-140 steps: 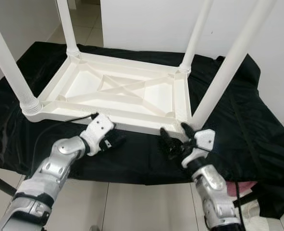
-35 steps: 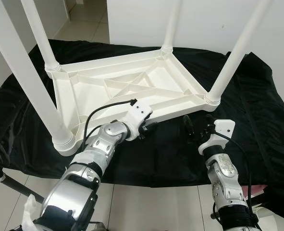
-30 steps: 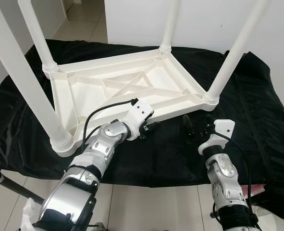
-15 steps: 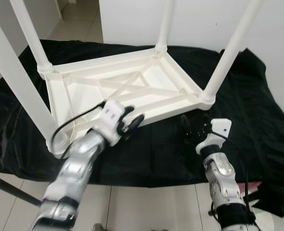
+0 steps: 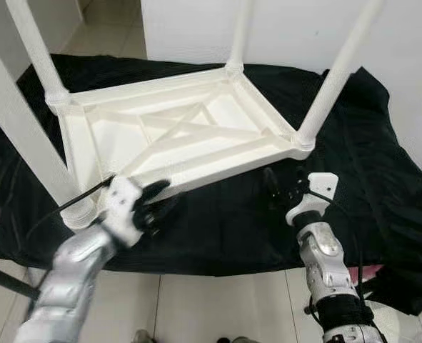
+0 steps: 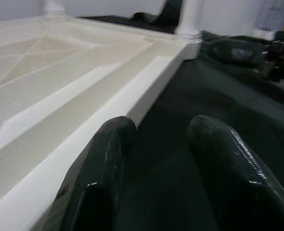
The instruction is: Building children table
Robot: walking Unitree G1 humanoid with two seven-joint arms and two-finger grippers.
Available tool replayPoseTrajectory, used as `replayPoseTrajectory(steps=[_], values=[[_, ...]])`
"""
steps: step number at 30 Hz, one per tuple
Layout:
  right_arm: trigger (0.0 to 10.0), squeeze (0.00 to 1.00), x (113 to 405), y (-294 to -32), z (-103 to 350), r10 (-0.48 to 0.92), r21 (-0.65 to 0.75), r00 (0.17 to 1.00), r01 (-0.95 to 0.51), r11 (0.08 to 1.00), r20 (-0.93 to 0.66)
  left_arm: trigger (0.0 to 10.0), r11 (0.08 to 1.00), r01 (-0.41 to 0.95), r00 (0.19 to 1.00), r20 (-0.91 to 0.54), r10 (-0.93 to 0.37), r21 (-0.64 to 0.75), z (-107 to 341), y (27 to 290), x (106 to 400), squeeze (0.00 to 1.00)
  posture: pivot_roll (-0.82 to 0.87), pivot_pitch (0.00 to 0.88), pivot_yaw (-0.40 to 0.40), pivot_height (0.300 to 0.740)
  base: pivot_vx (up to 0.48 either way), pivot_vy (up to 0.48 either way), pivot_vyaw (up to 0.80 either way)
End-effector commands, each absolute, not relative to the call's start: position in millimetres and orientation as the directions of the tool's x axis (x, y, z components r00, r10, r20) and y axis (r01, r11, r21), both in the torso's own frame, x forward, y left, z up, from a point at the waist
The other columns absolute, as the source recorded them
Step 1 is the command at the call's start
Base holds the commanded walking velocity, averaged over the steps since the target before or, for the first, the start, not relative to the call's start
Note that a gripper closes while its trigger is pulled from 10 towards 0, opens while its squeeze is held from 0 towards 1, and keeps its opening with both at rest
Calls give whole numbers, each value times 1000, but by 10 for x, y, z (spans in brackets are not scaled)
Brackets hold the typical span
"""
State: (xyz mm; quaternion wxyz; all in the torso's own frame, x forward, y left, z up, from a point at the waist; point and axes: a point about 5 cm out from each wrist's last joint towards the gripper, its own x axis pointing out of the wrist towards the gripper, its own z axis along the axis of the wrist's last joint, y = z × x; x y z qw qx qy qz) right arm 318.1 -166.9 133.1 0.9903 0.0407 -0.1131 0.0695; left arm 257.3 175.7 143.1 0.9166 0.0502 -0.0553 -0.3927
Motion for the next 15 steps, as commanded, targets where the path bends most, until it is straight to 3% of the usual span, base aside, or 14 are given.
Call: replayPoseTrajectory(steps=[1, 8, 12, 15], values=[[10000, 0, 3174, -1688, 1300, 129, 54, 966, -144, 988, 224, 10000, 632, 764, 632, 45, -773, 129, 1444, 1778, 2515, 0, 81, 102, -54, 740, 0, 0, 0], [10000, 0, 3199, -1703, 1309, 129, 54, 966, -144, 988, 226, 10000, 615, 775, 629, -79, -774, 144, 1390, 2108, 2313, 0, 95, 99, -65, 740, 0, 0, 0], [10000, 0, 3238, -1679, 1301, 142, 53, 965, -158, 986, 222, 10000, 649, 730, 678, -108, -727, 214, 1582, 2463, 2138, 0, 113, 102, -79, 740, 0, 0, 0], [10000, 0, 3248, -1676, 1299, 144, 53, 964, -159, 986, 222, 10000, 657, 717, 691, -115, -714, 233, 1617, 2520, 2110, 0, 113, 102, -79, 740, 0, 0, 0]])
